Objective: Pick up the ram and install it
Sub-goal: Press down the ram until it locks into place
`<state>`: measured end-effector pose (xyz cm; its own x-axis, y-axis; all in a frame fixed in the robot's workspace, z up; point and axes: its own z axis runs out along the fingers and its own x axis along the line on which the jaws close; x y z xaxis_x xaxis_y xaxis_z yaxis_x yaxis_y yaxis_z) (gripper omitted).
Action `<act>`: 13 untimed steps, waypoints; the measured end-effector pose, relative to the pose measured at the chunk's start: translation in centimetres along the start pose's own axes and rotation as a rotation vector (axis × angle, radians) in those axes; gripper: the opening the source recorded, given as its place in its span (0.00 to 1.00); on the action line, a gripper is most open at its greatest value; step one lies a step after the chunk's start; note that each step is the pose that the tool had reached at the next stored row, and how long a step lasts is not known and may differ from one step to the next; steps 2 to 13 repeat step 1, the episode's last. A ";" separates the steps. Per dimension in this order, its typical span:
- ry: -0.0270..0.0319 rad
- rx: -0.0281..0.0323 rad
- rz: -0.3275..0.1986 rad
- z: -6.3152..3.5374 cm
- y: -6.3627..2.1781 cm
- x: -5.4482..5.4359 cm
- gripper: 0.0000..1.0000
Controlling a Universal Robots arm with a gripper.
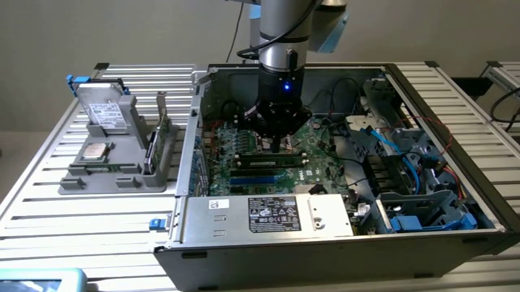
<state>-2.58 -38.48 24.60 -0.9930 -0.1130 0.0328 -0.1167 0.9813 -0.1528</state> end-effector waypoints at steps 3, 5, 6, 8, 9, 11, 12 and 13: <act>0.0000 0.0000 0.000 0.00 0.00 0.0 0.11; 0.0000 0.0000 0.000 0.00 0.00 0.0 0.11; 0.0000 0.0000 0.000 0.00 0.00 0.0 0.11; 0.0000 0.0000 0.000 0.00 0.00 0.0 0.11; 0.0000 0.0000 0.000 0.00 0.00 0.0 0.11; 0.0000 0.0000 0.000 0.00 0.00 0.0 0.11; 0.0000 0.0000 0.000 0.00 0.00 0.0 0.11; 0.0000 0.0000 0.000 0.00 0.00 0.0 0.11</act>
